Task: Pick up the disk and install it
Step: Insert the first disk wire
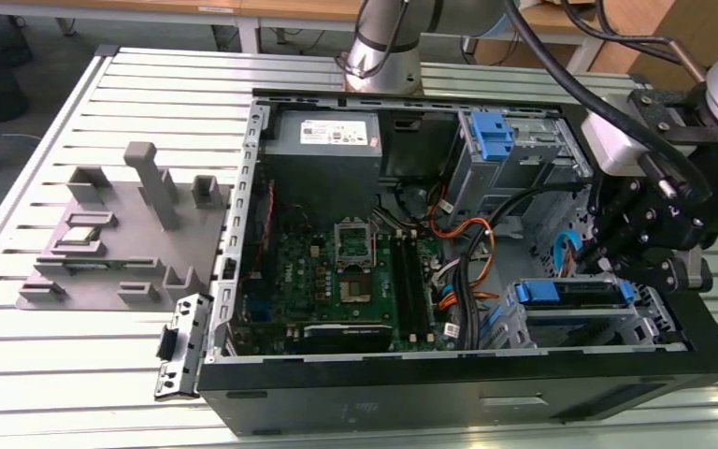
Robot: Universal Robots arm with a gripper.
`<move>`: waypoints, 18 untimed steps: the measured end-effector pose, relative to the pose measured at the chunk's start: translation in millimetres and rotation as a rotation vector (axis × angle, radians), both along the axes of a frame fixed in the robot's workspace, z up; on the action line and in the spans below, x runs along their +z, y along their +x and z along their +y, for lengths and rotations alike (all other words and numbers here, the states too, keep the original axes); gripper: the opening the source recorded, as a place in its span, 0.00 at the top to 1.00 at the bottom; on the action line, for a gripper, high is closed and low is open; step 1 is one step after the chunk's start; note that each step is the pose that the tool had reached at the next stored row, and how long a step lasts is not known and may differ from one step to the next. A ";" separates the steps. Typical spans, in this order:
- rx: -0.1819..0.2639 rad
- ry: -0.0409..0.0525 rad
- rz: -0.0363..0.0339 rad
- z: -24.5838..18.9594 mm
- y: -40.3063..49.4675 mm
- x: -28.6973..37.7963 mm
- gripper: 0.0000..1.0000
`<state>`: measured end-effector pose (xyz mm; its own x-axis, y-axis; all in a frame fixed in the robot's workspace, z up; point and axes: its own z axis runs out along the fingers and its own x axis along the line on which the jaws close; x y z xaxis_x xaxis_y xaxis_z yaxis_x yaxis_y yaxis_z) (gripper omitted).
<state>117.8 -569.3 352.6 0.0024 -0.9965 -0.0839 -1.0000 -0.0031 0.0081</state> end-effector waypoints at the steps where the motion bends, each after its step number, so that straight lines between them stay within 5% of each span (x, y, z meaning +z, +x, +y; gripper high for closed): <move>1: 0.000 -0.0002 -0.0025 -0.5 -0.2 -0.3 0.84; 3: 0.000 -0.0002 -0.0076 -1.1 -0.6 -0.8 0.84; 18: 0.000 -0.0001 -0.0096 -4.5 -0.8 -0.9 0.84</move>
<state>117.0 -573.8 351.7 0.0035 -0.9965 -0.0838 -1.0000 -0.0034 -0.0015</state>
